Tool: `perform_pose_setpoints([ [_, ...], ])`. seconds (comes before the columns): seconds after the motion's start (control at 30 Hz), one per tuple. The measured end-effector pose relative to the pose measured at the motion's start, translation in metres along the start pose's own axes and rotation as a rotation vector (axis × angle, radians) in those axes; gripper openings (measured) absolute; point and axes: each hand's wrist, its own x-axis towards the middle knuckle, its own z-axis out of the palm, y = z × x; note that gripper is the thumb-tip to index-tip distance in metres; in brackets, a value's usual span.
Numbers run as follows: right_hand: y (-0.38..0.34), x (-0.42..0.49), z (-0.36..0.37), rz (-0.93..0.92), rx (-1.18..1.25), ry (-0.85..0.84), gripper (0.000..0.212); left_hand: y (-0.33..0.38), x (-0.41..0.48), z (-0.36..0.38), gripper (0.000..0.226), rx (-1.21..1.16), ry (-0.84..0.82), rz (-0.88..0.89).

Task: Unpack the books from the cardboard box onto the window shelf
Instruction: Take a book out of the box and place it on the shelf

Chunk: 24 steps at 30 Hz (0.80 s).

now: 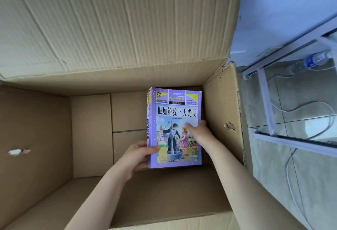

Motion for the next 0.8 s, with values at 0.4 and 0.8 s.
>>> perform_pose_setpoints([
  [0.4,-0.013,-0.045,-0.019,0.011,0.315,-0.123,0.029,0.009,-0.039,-0.03,0.058,0.015,-0.146,0.123],
  [0.8,-0.078,-0.266,0.024,-0.506,0.165,-0.294,0.03,-0.056,-0.247,-0.136,0.045,-0.036,-0.01,0.602],
])
